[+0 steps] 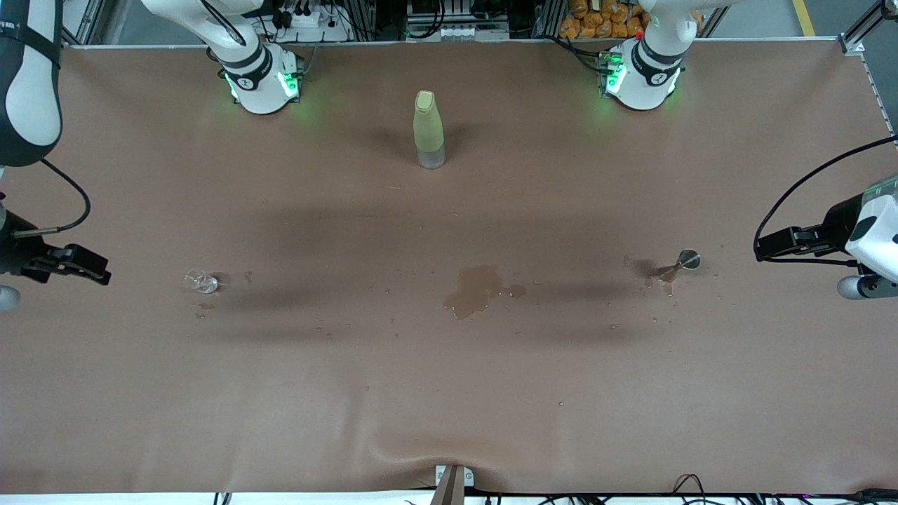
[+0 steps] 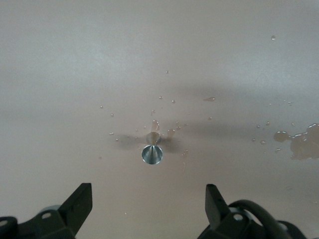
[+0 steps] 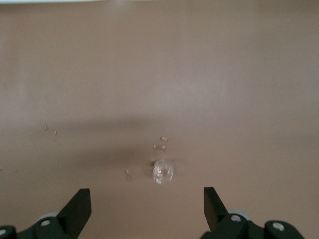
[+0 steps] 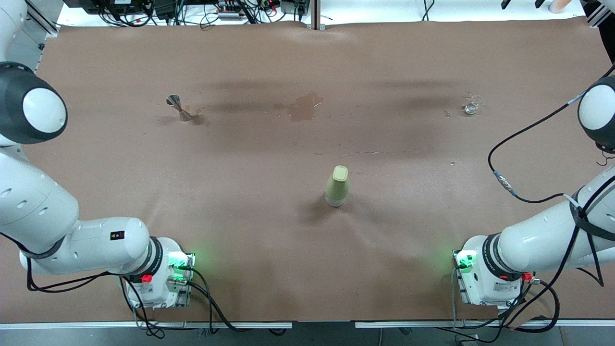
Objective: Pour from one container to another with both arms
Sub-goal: 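Move the right gripper toward the glass cup while the left gripper approaches the jigger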
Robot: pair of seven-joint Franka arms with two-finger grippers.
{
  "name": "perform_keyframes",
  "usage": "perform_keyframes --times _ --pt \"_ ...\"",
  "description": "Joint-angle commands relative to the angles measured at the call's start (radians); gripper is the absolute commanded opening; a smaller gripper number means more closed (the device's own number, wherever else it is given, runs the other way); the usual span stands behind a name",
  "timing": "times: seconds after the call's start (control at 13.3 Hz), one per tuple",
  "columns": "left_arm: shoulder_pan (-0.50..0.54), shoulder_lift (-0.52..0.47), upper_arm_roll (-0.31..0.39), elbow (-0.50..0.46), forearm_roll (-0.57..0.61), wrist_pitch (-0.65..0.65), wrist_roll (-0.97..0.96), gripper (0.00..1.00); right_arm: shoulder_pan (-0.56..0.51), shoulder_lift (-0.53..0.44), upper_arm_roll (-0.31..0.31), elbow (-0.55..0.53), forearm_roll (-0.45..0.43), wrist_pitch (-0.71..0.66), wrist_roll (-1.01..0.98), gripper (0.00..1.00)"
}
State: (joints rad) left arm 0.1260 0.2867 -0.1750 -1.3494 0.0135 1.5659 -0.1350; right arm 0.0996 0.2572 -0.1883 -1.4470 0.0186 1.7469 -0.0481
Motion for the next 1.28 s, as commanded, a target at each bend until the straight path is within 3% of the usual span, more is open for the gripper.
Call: perform_keyframes --times 0.0,0.15,0.75,1.05,1.2 --pt "-0.006 -0.026 -0.008 -0.007 -0.006 -0.039 -0.097 1.00 -0.006 -0.016 0.006 0.026 0.026 -0.080 0.007 1.00" --pt "-0.012 -0.031 -0.008 -0.008 -0.001 -0.046 -0.106 1.00 -0.008 -0.016 0.004 0.065 0.026 -0.179 0.001 1.00" --pt "-0.017 -0.031 -0.049 -0.007 -0.001 -0.043 -0.077 1.00 0.003 -0.010 0.006 0.068 0.027 -0.184 0.004 1.00" --pt "-0.025 -0.063 -0.076 -0.013 0.003 -0.050 -0.054 1.00 0.003 -0.061 0.007 0.059 0.026 -0.219 -0.081 1.00" --pt "-0.019 -0.067 -0.078 -0.011 0.003 -0.050 -0.052 1.00 0.002 -0.113 0.006 0.001 0.024 -0.227 -0.085 1.00"
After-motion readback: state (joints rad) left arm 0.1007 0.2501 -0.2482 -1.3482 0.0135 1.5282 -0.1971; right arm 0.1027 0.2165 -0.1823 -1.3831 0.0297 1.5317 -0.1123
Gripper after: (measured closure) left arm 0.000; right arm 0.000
